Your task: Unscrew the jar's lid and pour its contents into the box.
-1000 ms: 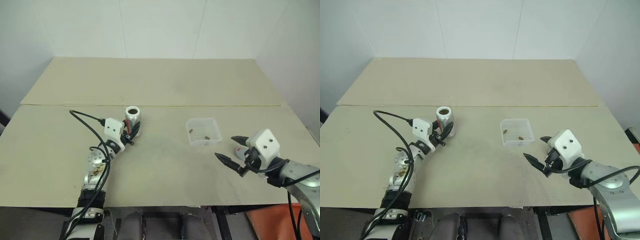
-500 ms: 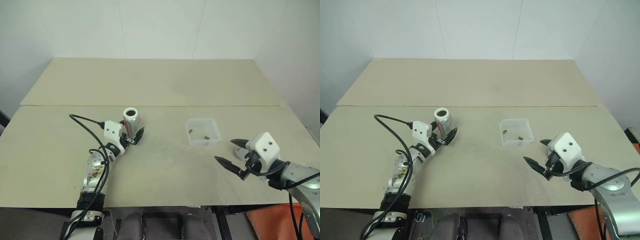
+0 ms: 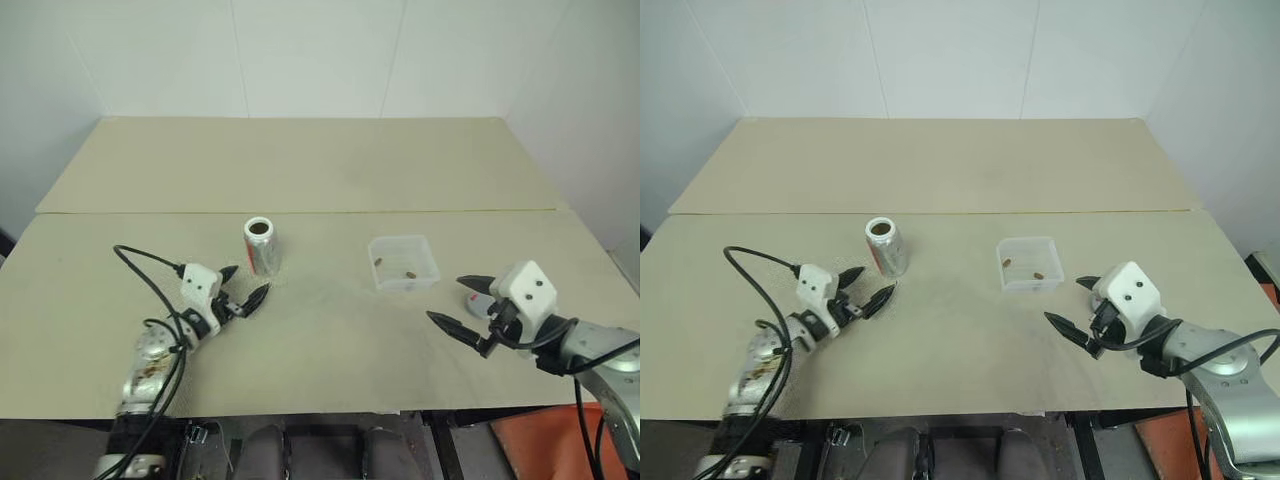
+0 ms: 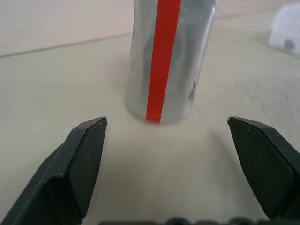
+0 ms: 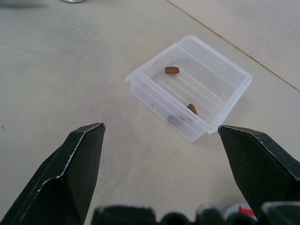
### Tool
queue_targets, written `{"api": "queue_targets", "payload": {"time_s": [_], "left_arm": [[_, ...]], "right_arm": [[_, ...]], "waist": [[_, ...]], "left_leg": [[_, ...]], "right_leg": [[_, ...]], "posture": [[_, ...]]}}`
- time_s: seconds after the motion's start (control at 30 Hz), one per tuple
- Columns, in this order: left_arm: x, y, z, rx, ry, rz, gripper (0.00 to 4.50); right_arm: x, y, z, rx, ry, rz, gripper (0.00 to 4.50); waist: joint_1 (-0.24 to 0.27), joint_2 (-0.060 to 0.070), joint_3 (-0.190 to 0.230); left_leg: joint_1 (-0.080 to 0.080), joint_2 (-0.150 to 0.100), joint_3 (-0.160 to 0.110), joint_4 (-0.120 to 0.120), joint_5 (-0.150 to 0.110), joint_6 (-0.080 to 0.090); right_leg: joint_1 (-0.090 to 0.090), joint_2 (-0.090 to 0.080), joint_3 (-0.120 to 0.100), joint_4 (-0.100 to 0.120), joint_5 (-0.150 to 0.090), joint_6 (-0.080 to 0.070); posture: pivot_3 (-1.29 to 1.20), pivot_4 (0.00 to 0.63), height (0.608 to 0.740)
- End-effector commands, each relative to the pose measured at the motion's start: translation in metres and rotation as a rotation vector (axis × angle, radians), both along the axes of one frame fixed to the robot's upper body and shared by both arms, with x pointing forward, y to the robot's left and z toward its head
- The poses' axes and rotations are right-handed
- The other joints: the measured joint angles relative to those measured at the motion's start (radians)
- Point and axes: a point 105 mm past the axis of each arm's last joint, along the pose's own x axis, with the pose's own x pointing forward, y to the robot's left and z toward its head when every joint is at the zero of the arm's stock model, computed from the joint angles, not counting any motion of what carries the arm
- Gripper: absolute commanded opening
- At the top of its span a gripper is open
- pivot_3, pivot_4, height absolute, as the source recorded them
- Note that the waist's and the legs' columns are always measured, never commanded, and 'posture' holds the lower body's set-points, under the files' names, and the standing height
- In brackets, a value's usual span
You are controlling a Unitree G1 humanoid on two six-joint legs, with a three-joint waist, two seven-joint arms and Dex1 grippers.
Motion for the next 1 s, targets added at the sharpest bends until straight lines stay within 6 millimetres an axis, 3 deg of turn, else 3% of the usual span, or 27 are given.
{"api": "queue_targets", "payload": {"time_s": [0.03,0.23,0.4,0.57,0.73,1.0], "left_arm": [[-0.018,0.023,0.023,0.022,-0.029,-0.029,4.47],[-0.062,0.039,0.063,0.121,0.037,-0.270,4.47],[-0.093,0.042,0.099,0.168,0.052,-0.429,4.47],[-0.100,0.038,0.121,0.119,0.007,-0.437,4.47],[-0.102,0.024,0.107,0.170,-0.003,-0.468,4.47],[-0.101,0.013,0.090,0.177,0.040,-0.447,4.47]], "right_arm": [[-0.002,-0.002,0.013,-0.024,-0.055,0.020,4.50],[-0.012,-0.023,0.020,-0.099,-0.068,0.052,4.50],[-0.035,-0.054,0.030,-0.175,-0.038,0.124,4.50],[-0.038,-0.077,0.042,-0.252,-0.046,0.134,4.50],[-0.031,-0.074,0.048,-0.147,0.041,0.147,4.50],[-0.022,-0.065,0.045,-0.110,0.032,0.176,4.50]], "waist": [[-0.002,0.000,0.000],[0.006,0.000,0.000],[0.005,0.000,0.000],[-0.001,0.000,0.000],[-0.007,0.001,0.001],[-0.001,0.000,0.001]], "left_leg": [[0.000,0.000,0.000,-0.001,0.000,0.000],[0.000,0.001,0.002,-0.003,0.000,0.000],[0.002,0.003,0.004,-0.005,0.000,0.000],[0.007,0.004,0.008,-0.008,0.000,-0.001],[0.017,0.006,0.009,-0.012,0.000,-0.003],[0.016,0.007,0.009,-0.012,-0.001,-0.005]], "right_leg": [[-0.001,0.000,0.000,0.000,0.000,0.000],[-0.001,-0.001,-0.001,0.000,-0.001,-0.001],[0.000,-0.001,0.000,-0.002,-0.001,-0.002],[0.002,0.002,0.002,-0.002,-0.002,-0.004],[0.010,0.003,0.003,-0.003,-0.004,-0.007],[0.010,0.004,0.003,-0.003,-0.004,-0.008]], "posture": [[0.00,0.150,0.740],[0.00,0.150,0.740],[0.00,0.150,0.740],[0.00,0.150,0.740],[0.00,0.150,0.740],[0.00,0.150,0.740]]}}
